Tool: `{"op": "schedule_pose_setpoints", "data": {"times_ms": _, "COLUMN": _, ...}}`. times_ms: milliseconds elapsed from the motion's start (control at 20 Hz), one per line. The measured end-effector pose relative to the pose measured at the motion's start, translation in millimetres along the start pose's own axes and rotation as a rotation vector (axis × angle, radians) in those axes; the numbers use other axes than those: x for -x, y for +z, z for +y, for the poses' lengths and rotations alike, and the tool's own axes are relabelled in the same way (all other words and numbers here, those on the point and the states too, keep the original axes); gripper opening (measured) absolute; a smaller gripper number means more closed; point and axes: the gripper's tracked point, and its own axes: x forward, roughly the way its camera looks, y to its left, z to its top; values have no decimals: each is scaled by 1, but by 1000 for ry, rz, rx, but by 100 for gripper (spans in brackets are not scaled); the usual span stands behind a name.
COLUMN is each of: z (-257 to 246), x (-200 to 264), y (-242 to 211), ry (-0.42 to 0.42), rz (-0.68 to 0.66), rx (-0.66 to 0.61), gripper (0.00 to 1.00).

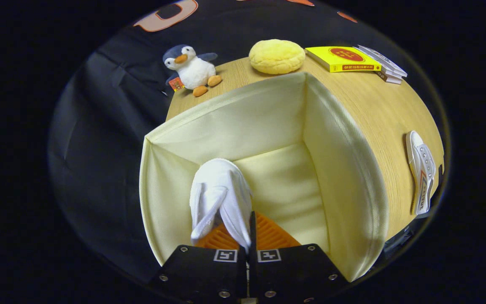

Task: Open the storage box then place both shoes into the box .Put the left shoe in first, then the right shoe, with the right side of both shoes facing outward in a uniform manner.

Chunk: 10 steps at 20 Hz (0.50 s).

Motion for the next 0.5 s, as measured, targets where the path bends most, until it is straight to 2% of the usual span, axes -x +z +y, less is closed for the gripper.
{"op": "schedule_pose_setpoints", "data": {"times_ms": 150, "z": 5, "x": -11, "y": -10, "ry": 17, "rz": 75, "rx": 6, "gripper": 6}}
{"op": "schedule_pose_setpoints", "data": {"times_ms": 350, "z": 10, "x": 0, "y": -20, "ry": 113, "rz": 150, "rx": 32, "gripper": 24}}
{"op": "schedule_pose_setpoints", "data": {"times_ms": 400, "z": 13, "x": 7, "y": -14, "ry": 154, "rz": 125, "rx": 36, "gripper": 31}}
{"op": "schedule_pose_setpoints", "data": {"times_ms": 500, "z": 20, "x": 32, "y": -5, "ry": 258, "rz": 92, "rx": 40, "gripper": 34}}
